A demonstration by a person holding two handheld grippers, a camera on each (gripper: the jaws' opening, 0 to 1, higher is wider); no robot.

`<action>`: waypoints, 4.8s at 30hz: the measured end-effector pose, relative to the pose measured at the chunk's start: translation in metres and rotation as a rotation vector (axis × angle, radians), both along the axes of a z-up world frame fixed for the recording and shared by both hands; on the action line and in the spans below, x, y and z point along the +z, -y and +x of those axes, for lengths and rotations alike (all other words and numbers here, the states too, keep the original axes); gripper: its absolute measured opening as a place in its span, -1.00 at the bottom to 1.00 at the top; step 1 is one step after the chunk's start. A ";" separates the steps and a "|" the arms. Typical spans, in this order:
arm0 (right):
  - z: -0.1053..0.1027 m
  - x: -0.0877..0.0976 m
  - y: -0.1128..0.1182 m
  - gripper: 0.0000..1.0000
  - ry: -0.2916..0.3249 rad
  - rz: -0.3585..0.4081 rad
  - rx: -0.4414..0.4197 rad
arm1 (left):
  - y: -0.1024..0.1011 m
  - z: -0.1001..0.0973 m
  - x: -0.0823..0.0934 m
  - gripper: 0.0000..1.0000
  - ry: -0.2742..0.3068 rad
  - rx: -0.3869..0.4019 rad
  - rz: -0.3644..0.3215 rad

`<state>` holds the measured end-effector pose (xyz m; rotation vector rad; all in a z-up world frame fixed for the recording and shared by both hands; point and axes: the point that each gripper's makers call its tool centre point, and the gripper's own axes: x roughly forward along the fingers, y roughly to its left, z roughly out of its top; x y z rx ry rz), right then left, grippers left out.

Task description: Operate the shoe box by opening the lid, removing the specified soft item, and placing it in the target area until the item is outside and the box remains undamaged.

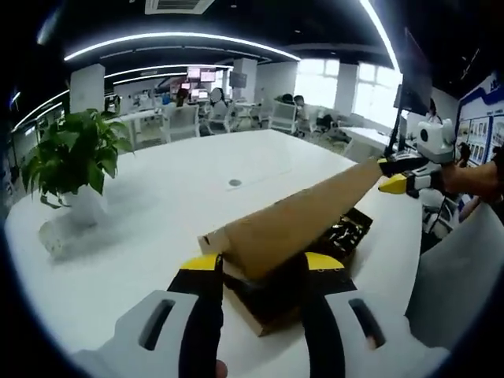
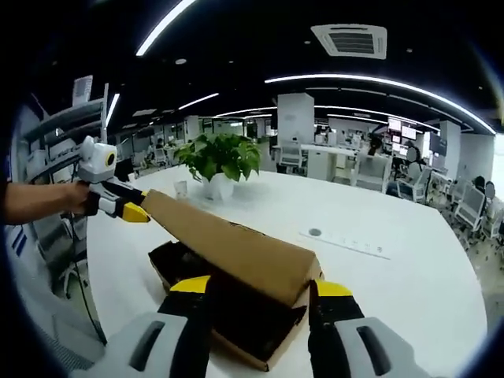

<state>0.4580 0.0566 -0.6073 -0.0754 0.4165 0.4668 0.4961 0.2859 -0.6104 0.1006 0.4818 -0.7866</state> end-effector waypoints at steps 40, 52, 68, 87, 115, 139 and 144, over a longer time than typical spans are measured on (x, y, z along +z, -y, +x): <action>0.089 0.033 0.046 -1.00 0.141 -0.080 -0.154 | -0.012 0.091 0.025 -0.91 0.129 0.185 0.039; 0.107 0.036 0.049 -1.00 0.131 -0.093 -0.157 | -0.009 0.101 0.009 -0.78 0.126 0.180 0.065; 0.131 0.036 0.053 -1.00 0.112 -0.094 -0.157 | -0.011 0.106 -0.024 -0.81 0.070 0.197 0.086; 0.147 0.031 0.055 -1.00 0.100 -0.095 -0.157 | -0.013 0.108 -0.049 -1.00 0.009 0.261 0.067; 0.125 -0.064 0.058 -1.00 -0.109 -0.070 -0.176 | -0.011 0.129 -0.050 -1.00 -0.031 0.270 0.066; 0.149 -0.086 0.061 -1.00 -0.235 -0.082 -0.173 | -0.009 0.163 -0.073 -1.00 -0.204 0.310 0.094; 0.149 -0.089 0.062 -1.00 -0.248 -0.095 -0.176 | -0.008 0.168 -0.078 -1.00 -0.242 0.329 0.097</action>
